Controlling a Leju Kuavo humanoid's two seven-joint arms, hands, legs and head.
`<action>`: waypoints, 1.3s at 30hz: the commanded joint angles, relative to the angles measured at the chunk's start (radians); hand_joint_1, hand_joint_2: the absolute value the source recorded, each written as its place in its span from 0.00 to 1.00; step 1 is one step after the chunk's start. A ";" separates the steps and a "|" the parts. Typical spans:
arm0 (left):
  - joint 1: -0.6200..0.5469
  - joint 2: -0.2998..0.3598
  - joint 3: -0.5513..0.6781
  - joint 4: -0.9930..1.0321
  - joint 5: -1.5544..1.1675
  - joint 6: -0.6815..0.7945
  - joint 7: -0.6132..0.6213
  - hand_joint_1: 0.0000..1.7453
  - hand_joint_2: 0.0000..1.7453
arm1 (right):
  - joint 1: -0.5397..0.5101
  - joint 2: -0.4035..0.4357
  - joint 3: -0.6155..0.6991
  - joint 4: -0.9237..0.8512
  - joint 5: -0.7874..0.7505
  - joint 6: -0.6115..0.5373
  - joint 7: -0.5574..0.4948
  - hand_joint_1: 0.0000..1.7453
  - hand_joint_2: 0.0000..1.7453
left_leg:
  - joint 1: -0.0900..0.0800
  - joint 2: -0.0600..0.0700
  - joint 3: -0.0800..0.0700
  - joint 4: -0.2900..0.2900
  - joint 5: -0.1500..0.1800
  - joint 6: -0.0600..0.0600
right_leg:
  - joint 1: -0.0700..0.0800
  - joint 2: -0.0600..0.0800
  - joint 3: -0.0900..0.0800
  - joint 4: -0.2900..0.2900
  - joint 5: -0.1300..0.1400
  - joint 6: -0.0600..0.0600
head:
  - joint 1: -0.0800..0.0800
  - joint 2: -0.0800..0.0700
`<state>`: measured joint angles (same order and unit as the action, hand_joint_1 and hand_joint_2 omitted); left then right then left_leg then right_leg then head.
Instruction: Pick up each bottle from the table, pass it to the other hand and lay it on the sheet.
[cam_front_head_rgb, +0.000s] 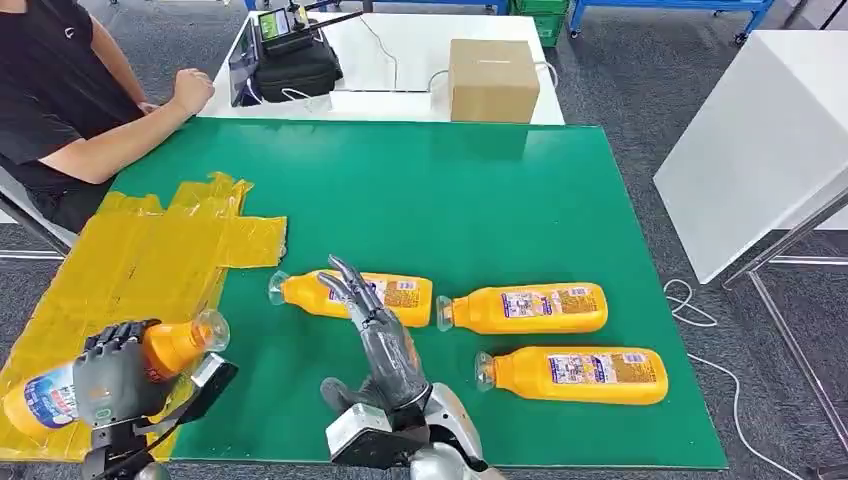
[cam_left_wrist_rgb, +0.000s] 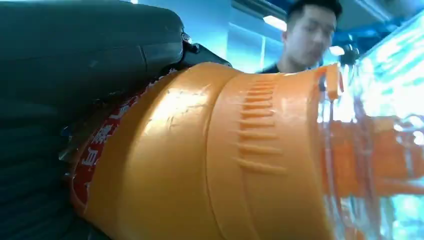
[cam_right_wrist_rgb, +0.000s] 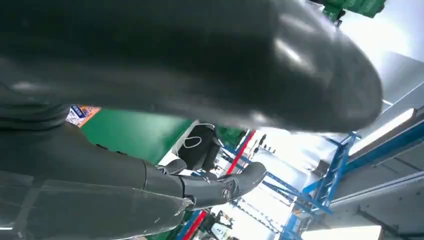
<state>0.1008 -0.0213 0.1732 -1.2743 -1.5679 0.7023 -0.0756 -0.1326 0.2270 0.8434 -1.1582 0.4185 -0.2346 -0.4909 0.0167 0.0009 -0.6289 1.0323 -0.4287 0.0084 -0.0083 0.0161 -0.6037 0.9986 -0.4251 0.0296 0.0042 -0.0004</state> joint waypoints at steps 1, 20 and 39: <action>-0.072 0.092 -0.077 0.220 0.001 -0.004 0.009 1.00 1.00 | 0.006 0.002 0.032 0.011 -0.004 0.000 0.013 0.00 0.00 | -0.001 -0.001 0.004 -0.002 0.000 0.000 | -0.001 -0.003 0.004 -0.001 -0.001 -0.001 | 0.000 0.000; -0.079 0.050 0.054 0.194 0.031 -0.004 -0.175 0.00 0.00 | -0.015 0.014 0.045 0.080 -0.005 0.020 -0.003 0.00 0.00 | 0.000 -0.001 0.003 -0.001 0.000 0.000 | 0.001 -0.002 0.003 -0.001 0.000 -0.001 | 0.000 0.000; -0.195 -0.165 0.424 0.059 0.446 -0.004 -0.623 0.00 0.00 | -0.138 0.093 0.048 0.372 0.131 -0.189 0.173 0.00 1.00 | 0.000 -0.001 0.003 -0.001 0.000 0.000 | 0.001 -0.002 0.003 -0.001 0.000 -0.001 | 0.000 0.000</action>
<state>-0.0070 -0.0582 0.4205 -1.1936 -1.3901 0.7034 -0.5862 -0.1952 0.2613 0.8697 -0.9965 0.5054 -0.3348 -0.3762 0.0169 0.0004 -0.6291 1.0323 -0.4282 0.0080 -0.0076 0.0160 -0.6030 0.9988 -0.4249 0.0297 0.0038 -0.0004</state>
